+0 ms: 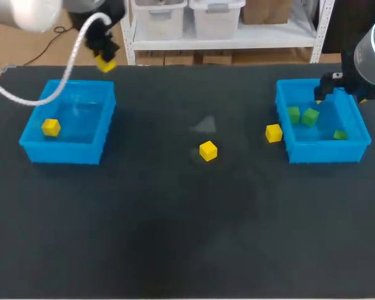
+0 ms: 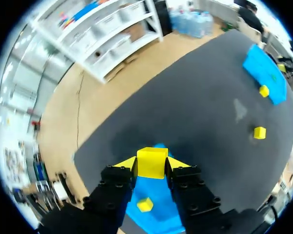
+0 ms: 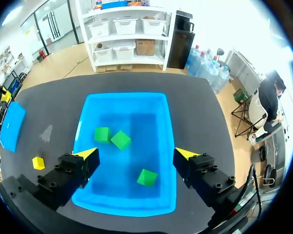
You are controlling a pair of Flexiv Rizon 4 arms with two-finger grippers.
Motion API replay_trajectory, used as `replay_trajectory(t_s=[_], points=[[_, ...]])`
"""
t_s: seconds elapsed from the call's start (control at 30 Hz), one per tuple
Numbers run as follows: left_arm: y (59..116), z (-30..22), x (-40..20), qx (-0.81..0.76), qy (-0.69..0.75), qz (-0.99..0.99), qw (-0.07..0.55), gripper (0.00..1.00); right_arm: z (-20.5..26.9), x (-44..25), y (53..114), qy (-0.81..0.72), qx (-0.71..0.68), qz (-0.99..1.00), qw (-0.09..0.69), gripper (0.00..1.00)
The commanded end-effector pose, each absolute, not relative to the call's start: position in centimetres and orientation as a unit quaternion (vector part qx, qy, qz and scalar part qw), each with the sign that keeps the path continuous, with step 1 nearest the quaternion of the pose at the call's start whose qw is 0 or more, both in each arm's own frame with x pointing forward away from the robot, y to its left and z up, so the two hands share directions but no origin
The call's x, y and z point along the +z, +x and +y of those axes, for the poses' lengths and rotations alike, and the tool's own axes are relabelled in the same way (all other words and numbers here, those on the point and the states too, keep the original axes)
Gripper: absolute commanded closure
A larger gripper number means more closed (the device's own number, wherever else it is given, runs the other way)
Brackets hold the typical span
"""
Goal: Put the green cubes in the right bin and the yellow cubes in the left bin.
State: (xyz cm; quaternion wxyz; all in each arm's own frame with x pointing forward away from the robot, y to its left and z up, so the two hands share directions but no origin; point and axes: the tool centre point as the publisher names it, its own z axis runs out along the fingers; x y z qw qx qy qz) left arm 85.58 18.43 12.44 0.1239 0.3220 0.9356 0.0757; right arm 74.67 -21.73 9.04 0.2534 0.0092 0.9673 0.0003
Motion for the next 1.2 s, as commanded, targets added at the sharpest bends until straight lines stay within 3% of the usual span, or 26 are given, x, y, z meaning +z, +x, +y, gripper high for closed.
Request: replay_trajectory(t_s=[0.03,0.23,0.27,0.3,0.33,0.5,0.67,0.97,1.2], points=[[78.6,23.9,10.1,0.079,0.252,0.953,0.15,1.0,-21.7,9.0,74.4,0.011,-0.001,0.966,0.258,0.0],[76.5,25.3,8.1,0.081,0.243,0.96,0.114,1.0,-21.7,9.0,74.4,0.011,-0.001,0.966,0.258,0.0],[76.4,25.3,8.0,0.087,0.242,0.96,0.112,0.87,-21.7,9.0,74.4,0.011,-0.001,0.966,0.258,0.0],[76.4,25.3,7.9,0.082,0.242,0.96,0.113,0.15,-21.7,9.0,74.4,0.011,-0.001,0.966,0.258,0.0],[76.4,25.3,8.1,0.082,0.242,0.96,0.114,0.0,-21.7,9.0,74.4,0.011,-0.001,0.966,0.258,0.0],[77.3,22.5,8.9,0.055,0.279,0.948,0.141,0.0,-21.7,9.0,74.4,0.011,-0.001,0.966,0.258,0.0],[78.0,16.5,9.8,0.015,0.351,0.923,0.156,0.0,-21.7,9.0,74.4,0.011,-0.001,0.966,0.258,0.0],[75.6,4.6,11.3,-0.053,0.482,0.863,0.143,0.0,-21.7,9.0,74.4,0.011,-0.001,0.966,0.258,0.0],[72.8,-1.8,11.4,-0.081,0.546,0.825,0.125,0.0,-21.7,9.0,74.4,0.011,-0.001,0.966,0.258,0.0]])
